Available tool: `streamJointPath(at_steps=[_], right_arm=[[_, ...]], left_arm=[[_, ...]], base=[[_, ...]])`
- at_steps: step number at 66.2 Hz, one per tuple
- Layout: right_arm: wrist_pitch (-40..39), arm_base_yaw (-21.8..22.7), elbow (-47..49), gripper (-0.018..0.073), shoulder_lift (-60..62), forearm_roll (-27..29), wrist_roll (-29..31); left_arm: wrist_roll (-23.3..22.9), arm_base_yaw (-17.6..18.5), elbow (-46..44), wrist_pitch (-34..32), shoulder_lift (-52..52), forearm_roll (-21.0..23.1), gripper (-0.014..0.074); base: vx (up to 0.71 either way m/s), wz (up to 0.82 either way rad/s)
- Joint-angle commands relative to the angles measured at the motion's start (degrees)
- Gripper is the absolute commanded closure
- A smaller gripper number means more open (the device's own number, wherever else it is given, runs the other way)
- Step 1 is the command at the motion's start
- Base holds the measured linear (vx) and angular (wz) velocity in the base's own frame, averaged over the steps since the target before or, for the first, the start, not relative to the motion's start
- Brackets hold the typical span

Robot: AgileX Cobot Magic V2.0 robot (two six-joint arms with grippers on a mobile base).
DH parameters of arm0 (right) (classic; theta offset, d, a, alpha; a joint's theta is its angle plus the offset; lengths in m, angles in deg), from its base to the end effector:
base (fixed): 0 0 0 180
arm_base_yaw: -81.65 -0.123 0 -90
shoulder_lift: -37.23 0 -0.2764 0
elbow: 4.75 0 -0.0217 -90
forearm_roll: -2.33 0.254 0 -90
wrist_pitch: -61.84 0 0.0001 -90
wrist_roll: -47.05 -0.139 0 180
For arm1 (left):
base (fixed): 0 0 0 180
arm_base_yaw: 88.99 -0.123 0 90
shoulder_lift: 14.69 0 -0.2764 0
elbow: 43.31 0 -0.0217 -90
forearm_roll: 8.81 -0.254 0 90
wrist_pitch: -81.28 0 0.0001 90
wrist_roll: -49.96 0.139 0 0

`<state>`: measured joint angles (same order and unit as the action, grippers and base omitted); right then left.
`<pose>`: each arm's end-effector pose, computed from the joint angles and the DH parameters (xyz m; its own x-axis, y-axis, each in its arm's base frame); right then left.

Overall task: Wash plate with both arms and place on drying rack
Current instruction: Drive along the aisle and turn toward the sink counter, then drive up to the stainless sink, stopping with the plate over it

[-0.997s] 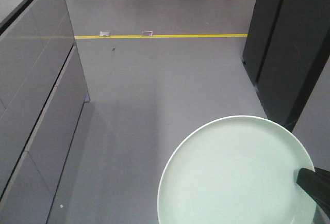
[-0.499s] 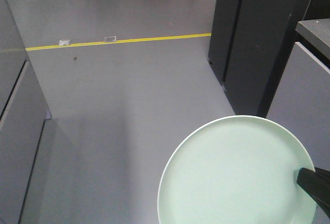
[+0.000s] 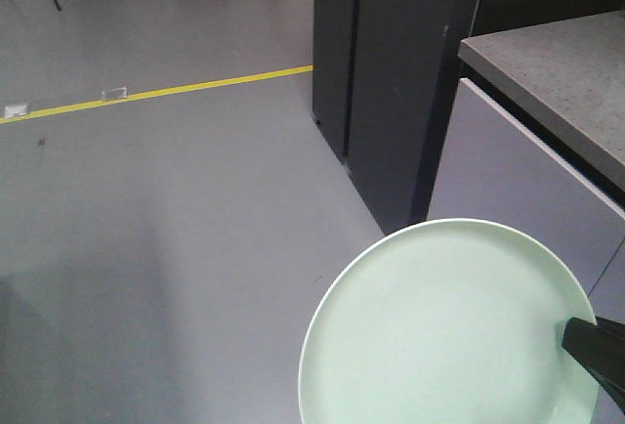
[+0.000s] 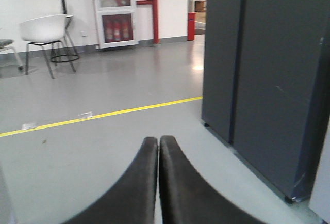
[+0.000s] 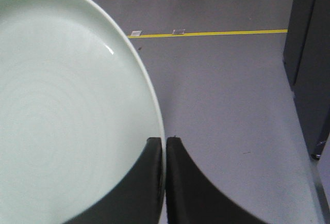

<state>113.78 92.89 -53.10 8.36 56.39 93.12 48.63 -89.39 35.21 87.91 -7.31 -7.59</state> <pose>0.1140 0.0677 0.2901 -0.3564 -0.0071 -0.9343 -0.4583 0.8727 0.1682 0.1165 0.0005 0.1921 -0.0439 -0.0447 -0.9980 -0.0065 0.9990 -0.0444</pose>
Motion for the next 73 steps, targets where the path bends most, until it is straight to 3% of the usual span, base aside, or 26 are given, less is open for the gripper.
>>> streamJointPath(at_steps=[1, 73], right_arm=[[-2.30, -0.04, 1.42, 0.0561, -0.50, 3.21, 0.01], [-2.30, -0.04, 1.42, 0.0561, -0.50, 3.21, 0.01]], left_arm=[[-0.53, -0.05, 1.22, -4.21, -0.90, 0.16, 0.0602], [-0.53, -0.05, 1.22, -4.21, -0.90, 0.16, 0.0602]], base=[[0.16, -0.38], [0.13, -0.40]])
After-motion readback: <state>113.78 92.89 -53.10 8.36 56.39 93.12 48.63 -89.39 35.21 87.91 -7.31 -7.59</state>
